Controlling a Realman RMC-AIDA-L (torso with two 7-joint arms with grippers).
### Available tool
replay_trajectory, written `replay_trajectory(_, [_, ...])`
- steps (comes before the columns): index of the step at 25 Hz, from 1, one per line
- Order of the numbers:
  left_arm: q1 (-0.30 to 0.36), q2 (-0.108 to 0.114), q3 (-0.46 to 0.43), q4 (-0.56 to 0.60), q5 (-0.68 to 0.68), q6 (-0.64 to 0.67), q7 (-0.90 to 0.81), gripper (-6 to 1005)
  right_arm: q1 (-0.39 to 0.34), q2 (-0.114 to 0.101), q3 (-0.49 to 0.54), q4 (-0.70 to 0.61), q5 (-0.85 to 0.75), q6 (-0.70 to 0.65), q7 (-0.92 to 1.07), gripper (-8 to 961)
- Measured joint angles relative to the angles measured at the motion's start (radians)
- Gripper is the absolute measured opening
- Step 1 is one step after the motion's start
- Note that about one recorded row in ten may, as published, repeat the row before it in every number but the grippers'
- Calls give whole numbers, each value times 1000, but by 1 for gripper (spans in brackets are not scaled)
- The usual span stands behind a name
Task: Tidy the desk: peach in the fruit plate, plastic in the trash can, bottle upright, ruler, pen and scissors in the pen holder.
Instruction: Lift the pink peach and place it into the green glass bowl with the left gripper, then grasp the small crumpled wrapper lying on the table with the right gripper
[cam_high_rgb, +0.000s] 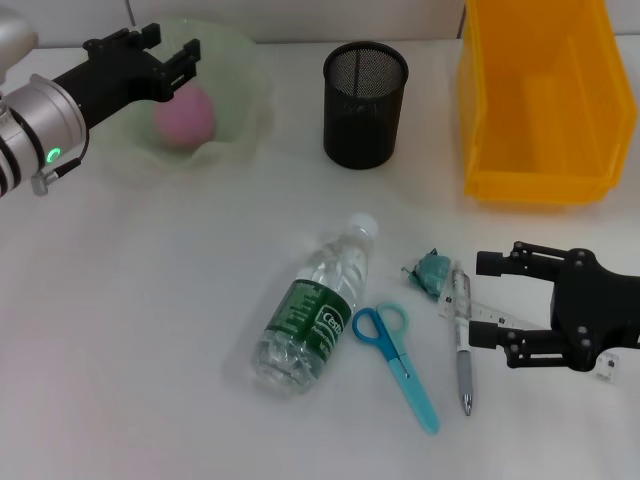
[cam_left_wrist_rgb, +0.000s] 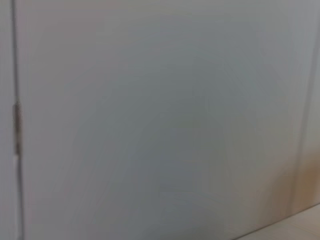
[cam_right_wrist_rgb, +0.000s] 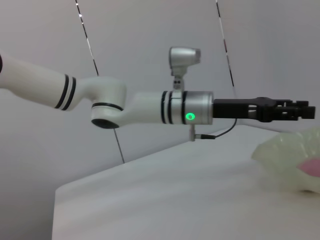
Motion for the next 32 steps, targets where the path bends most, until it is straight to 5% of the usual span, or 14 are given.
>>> replay_trajectory(9, [132,13,35,84,82,403,-3,710,1,0,5,-24,3,-5,65,833])
replay_trajectory(14, [183,18,51,139,234,582,2,873,-9,1,-8,-230,-4,-37,349,833])
replay_trajectory(19, [201,21,51,146,296,662,1,871,-5,3,-53,-460,-53,-43,638,832])
replay_trajectory(21, [222,17,43,139,317,662,1,871,18,5,-117,-642,-154,-42,839,832])
replay_trajectory(26, [227,14,42,138,318,658,2,871,95,4,-261,-853,-393,-50,1148,832])
replay_trajectory(32, [229,17,42,136,319,660,-6,872,191,3,-457,-919,-611,-48,1404,832])
